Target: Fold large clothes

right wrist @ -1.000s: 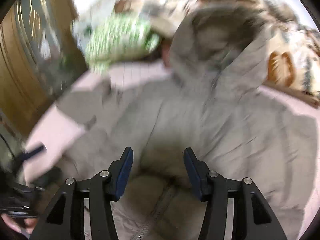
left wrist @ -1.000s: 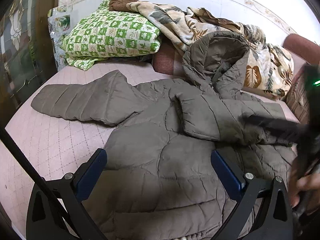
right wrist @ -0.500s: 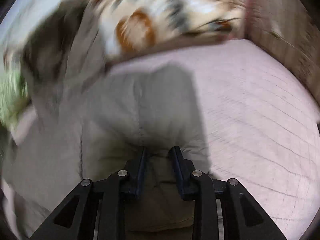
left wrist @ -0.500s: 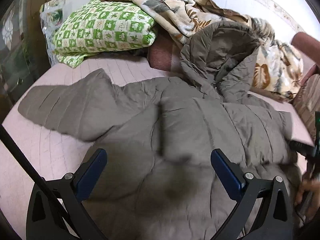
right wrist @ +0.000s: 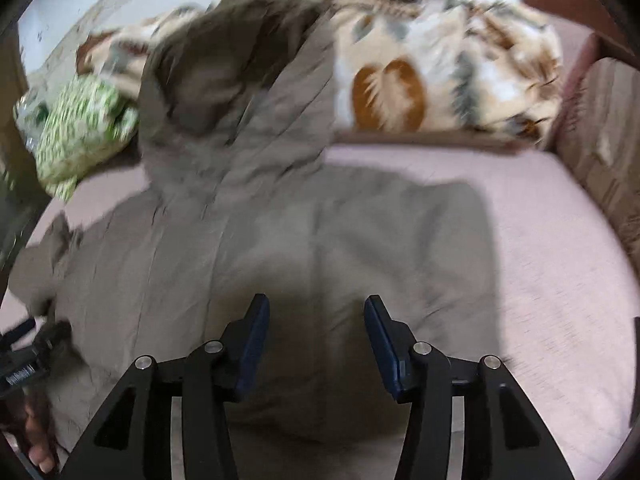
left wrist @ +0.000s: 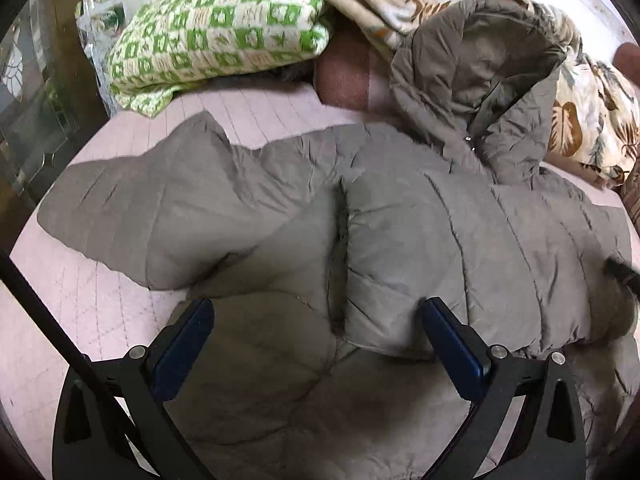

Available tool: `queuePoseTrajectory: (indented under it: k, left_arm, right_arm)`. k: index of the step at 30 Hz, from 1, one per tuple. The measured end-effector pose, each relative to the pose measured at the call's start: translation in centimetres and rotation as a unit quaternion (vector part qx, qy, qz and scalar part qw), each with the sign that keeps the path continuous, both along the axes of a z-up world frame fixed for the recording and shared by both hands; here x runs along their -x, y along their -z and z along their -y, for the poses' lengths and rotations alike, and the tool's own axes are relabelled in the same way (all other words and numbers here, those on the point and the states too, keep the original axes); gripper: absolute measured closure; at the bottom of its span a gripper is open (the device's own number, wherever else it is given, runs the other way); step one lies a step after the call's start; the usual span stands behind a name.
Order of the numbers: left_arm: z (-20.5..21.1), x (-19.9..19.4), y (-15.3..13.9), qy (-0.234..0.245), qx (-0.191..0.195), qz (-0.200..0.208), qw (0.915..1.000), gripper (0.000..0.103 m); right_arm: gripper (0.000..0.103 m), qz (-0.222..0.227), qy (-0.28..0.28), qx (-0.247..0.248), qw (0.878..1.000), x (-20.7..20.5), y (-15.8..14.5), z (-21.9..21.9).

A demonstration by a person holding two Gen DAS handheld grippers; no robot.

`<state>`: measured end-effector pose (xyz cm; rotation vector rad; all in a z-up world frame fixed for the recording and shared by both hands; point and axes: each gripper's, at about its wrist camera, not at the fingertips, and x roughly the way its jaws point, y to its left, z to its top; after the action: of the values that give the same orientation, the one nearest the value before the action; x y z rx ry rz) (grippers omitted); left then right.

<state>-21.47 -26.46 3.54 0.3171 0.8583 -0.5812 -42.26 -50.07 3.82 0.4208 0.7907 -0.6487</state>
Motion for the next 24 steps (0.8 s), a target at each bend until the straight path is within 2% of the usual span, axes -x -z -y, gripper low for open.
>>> queuePoseTrajectory:
  k: [3, 5, 8, 11, 13, 17, 20, 22, 24]
  left_arm:
    - [0.6, -0.2, 1.6, 0.005, -0.048, -0.005, 0.9988, 0.000]
    - [0.5, 0.2, 1.4, 0.009, -0.046, 0.000, 0.9989, 0.000]
    - [-0.4, 0.6, -1.0, 0.017, -0.009, 0.022, 0.9996, 0.000]
    - [-2.1, 0.1, -3.2, 0.012, 0.034, 0.029, 0.9989, 0.000]
    - [-3.2, -0.7, -3.9, 0.004, 0.041, 0.034, 0.9986, 0.000]
    - [-6.5, -3.7, -4.3, -0.039, 0.044, 0.031, 0.9978, 0.000]
    - [-9.7, -6.6, -4.2, -0.079, 0.060, 0.008, 0.9951, 0.000]
    - [-11.7, -8.5, -4.3, -0.100, 0.068, 0.000, 0.9927, 0.000]
    - [-13.5, -10.1, -4.2, -0.119, 0.072, -0.007, 0.9903, 0.000]
  right_arm:
    - [0.049, -0.056, -0.017, -0.009, 0.998, -1.6, 2.8, -0.9]
    - [0.049, -0.056, -0.019, 0.005, 0.998, -1.7, 2.3, -1.0]
    - [0.049, 0.001, -0.040, 0.014, 0.999, -0.7, -0.9, -2.2]
    - [0.049, 0.037, -0.062, 0.028, 0.997, -0.3, -3.3, -3.8]
    - [0.049, 0.046, -0.082, 0.026, 0.995, -0.5, -4.2, -5.4]
    - [0.049, 0.055, -0.099, 0.023, 0.993, -0.5, -4.4, -8.6]
    - [0.049, 0.101, -0.082, -0.020, 0.991, 0.7, -4.0, -10.2]
    - [0.049, 0.107, -0.086, -0.046, 0.990, 0.6, -3.2, -11.5]
    - [0.049, 0.103, -0.118, -0.057, 0.986, -0.2, -2.7, -12.9]
